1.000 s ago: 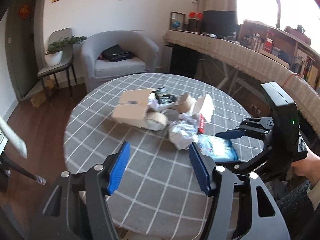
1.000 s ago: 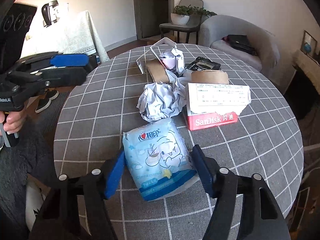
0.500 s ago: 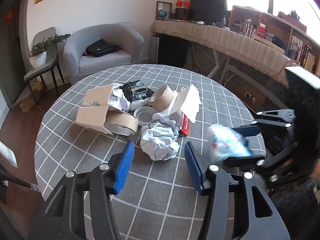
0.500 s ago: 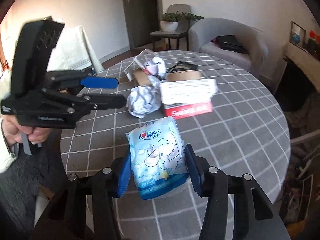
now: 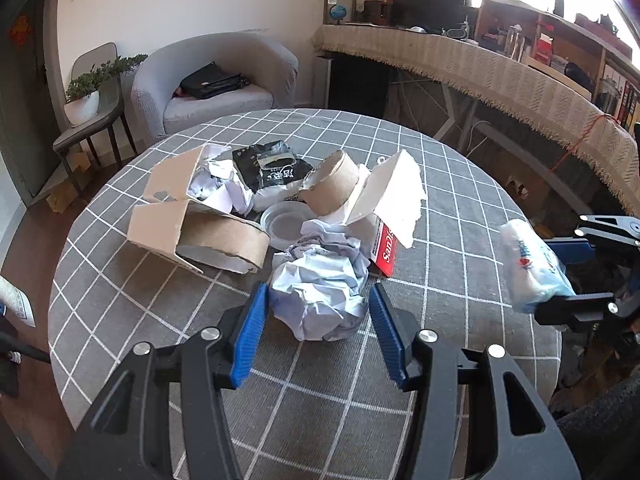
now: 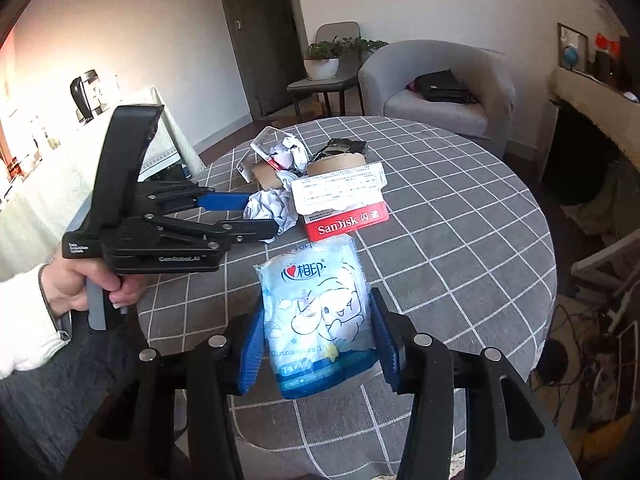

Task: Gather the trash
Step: 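Carry the tissue pack in the right gripper while the left gripper carries the paper to the green bin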

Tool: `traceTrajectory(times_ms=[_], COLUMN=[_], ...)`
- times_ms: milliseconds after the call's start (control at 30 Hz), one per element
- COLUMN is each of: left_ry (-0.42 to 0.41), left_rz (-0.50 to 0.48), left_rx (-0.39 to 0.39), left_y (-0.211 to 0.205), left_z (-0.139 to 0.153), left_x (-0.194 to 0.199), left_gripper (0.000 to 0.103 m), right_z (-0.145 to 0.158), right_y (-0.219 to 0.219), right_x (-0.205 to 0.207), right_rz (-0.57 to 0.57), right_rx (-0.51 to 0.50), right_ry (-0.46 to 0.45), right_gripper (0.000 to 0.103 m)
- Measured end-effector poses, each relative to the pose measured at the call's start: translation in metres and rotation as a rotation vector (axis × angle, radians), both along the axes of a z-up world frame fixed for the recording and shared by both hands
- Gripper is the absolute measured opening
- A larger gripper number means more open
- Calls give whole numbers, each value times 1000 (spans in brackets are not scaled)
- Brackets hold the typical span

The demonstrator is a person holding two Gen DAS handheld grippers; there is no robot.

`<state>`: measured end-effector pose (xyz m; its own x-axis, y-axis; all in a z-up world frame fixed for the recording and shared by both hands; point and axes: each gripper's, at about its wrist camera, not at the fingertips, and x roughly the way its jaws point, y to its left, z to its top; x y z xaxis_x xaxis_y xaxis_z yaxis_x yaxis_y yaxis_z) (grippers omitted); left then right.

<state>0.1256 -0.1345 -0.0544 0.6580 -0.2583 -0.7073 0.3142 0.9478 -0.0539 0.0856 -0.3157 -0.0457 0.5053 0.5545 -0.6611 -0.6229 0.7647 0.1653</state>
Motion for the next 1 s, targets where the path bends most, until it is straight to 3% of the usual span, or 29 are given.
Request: traceTrajectory(times_ms=[100,467,800,1000], left_ry=[-2,-41,-82,-82], left_rz=[2,-19,117,201], left_rx=[-9,-41,-90,-67], left_y=[2,35,122,168], left_z=[0,24,50,43], left_x=[-2,-35,-61,-70], left_gripper=[48,48,48,48], right_z=[2,20,29,34], right_y=[5,49,126,174], right_x=[0,4,13,16], right_rz=[4,50,125,175], right_rx=[1,3,-15,-12], right_ry=[2,-19,-21,-21], right_gripper=[48,48,48,48])
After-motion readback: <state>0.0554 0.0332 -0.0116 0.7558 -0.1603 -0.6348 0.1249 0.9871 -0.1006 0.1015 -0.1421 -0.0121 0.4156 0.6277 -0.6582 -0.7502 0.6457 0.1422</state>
